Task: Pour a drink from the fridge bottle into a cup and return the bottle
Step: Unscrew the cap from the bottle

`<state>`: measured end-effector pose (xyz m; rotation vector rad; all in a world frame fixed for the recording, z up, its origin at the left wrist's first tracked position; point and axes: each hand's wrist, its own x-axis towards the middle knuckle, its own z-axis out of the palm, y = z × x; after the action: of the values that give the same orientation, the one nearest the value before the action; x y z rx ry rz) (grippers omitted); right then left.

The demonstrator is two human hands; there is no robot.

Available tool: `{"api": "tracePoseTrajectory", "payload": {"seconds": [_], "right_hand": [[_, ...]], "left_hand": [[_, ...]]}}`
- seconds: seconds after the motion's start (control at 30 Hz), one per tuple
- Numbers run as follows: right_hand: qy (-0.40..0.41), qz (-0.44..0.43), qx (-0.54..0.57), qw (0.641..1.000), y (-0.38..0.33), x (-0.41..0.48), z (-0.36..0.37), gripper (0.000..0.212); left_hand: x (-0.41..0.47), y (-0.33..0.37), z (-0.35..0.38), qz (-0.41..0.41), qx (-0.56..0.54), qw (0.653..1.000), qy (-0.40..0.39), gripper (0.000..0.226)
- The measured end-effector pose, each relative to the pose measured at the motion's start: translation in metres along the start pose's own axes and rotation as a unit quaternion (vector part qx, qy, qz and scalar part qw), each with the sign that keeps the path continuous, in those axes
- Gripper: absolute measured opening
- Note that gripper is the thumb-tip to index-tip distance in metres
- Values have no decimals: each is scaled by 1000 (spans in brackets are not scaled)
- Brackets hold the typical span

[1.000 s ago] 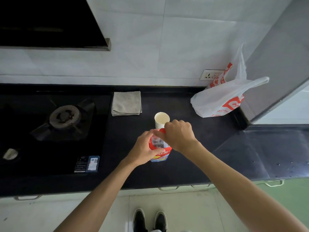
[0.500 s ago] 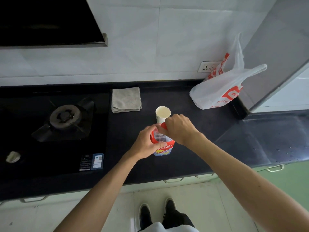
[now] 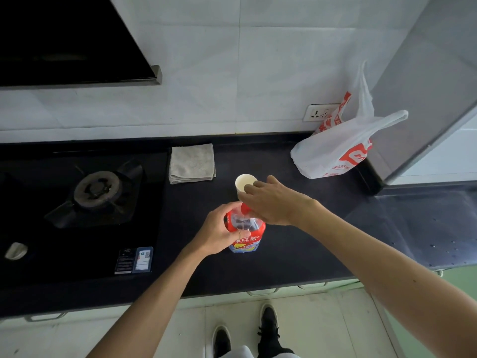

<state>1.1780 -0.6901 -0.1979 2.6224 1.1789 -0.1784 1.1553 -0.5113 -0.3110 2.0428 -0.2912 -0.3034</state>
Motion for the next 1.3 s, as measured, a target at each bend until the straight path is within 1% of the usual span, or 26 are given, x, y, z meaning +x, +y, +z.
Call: {"api": "tracePoseTrajectory", "payload": {"seconds": [0.1, 0.17, 0.23, 0.27, 0.33, 0.4, 0.47, 0.53, 0.6, 0.7, 0.8, 0.87, 0.9, 0.97, 1.0, 1.07, 1.1, 1.2, 1.3], "right_hand": [[-23, -43, -6, 999, 6, 3, -7, 58], [-23, -54, 36, 998, 8, 1, -8, 55], [13, -49, 84, 995, 10, -1, -5, 43], [32, -36, 99, 994, 9, -1, -4, 41], [54, -5, 105, 993, 3, -1, 1, 46], [68, 10, 105, 992, -2, 0, 7, 46], [96, 1, 124, 988, -3, -1, 11, 39], [121, -32, 125, 984, 0, -3, 12, 34], [112, -62, 113, 985, 4, -3, 11, 34], [79, -99, 102, 987, 9, -4, 6, 46], [64, -122, 91, 986, 11, -5, -2, 51], [63, -117, 98, 986, 11, -5, -4, 49], [70, -108, 103, 986, 10, -6, -3, 45], [96, -71, 109, 987, 9, -7, -1, 38], [101, -46, 105, 988, 9, -7, -1, 41], [79, -6, 96, 992, 8, -7, 0, 47], [66, 0, 104, 992, 7, -6, 2, 46], [56, -30, 143, 988, 7, -5, 1, 37], [28, -76, 149, 986, 12, -5, -4, 36]], "left_hand": [[0, 0, 0, -4, -8, 1000, 1, 65], [0, -1, 0, -6, -11, 1000, 2, 64], [-1, -2, 1, -7, -14, 1000, 6, 64], [-2, -1, 2, -8, -16, 1000, 10, 64], [-2, -1, 2, -9, -19, 1000, 15, 64], [-2, -1, 2, -13, -24, 1000, 10, 63], [-2, -3, 1, -16, -32, 999, -4, 63], [-1, -4, 1, -19, -34, 999, -12, 64], [-1, -4, 1, -27, -34, 999, -13, 63], [0, -5, 2, -38, -38, 999, -10, 64], [-1, -7, 3, -46, -42, 998, -8, 65], [-2, -5, 3, -43, -42, 998, -11, 65], [-2, -5, 3, -37, -47, 998, -14, 65], [-3, -5, 2, -29, -52, 998, -16, 70], [-3, -5, 2, -26, -55, 998, -15, 72], [-4, -6, 3, -23, -59, 998, -11, 74], [-4, -5, 3, -23, -59, 998, -10, 74], [-5, -5, 4, -23, -55, 998, -9, 72], [-5, -6, 4, -26, -47, 999, -8, 69]]}}
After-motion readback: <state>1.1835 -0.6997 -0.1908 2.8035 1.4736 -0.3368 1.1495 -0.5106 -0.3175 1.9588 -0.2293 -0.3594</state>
